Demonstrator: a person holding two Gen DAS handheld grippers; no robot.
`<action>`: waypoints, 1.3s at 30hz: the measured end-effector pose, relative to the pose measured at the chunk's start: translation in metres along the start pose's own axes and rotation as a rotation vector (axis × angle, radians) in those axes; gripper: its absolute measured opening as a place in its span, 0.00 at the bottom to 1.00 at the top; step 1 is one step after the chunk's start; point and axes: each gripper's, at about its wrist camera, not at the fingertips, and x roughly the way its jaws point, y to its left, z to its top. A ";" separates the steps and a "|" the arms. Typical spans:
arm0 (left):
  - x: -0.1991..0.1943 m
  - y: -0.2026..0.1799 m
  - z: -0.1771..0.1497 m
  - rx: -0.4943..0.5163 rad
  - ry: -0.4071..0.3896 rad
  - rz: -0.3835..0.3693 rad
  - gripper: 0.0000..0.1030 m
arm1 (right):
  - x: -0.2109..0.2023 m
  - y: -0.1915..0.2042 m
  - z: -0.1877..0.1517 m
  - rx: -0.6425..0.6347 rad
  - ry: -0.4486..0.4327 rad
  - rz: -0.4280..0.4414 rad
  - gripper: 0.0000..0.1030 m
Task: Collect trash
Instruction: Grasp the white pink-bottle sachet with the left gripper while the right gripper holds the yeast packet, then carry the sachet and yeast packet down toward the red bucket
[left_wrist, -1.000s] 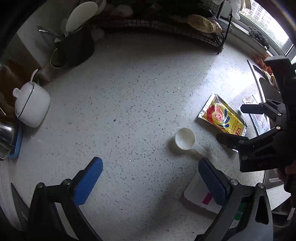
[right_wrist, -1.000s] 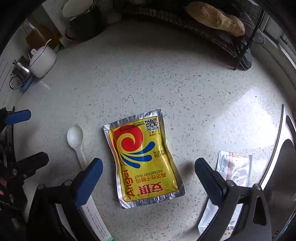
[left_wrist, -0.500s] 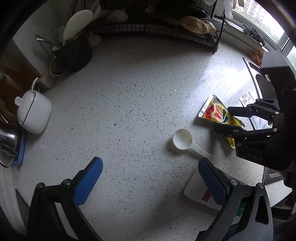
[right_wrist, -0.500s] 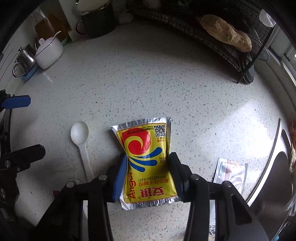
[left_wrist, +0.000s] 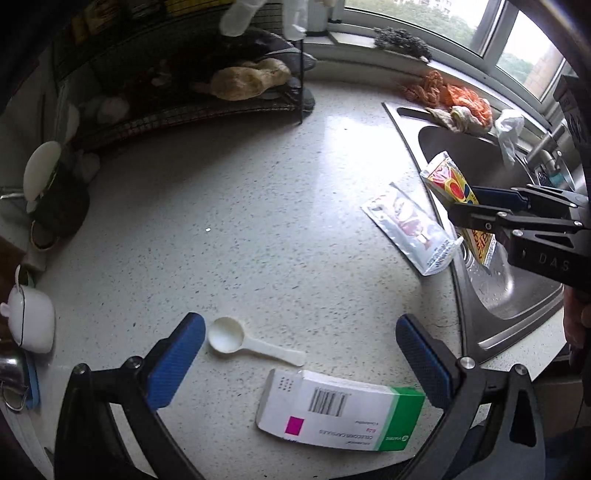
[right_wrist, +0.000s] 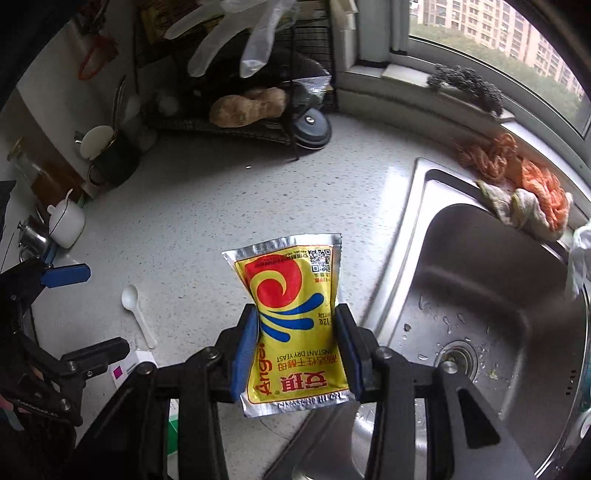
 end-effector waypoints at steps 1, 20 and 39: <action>0.003 -0.009 0.005 0.029 0.003 -0.017 0.99 | -0.005 -0.011 -0.003 0.028 -0.001 -0.016 0.38; 0.090 -0.115 0.050 0.412 0.133 -0.182 0.72 | -0.032 -0.091 -0.070 0.331 0.053 -0.153 0.38; 0.072 -0.125 0.036 0.391 0.083 -0.139 0.00 | -0.037 -0.077 -0.077 0.291 0.036 -0.082 0.38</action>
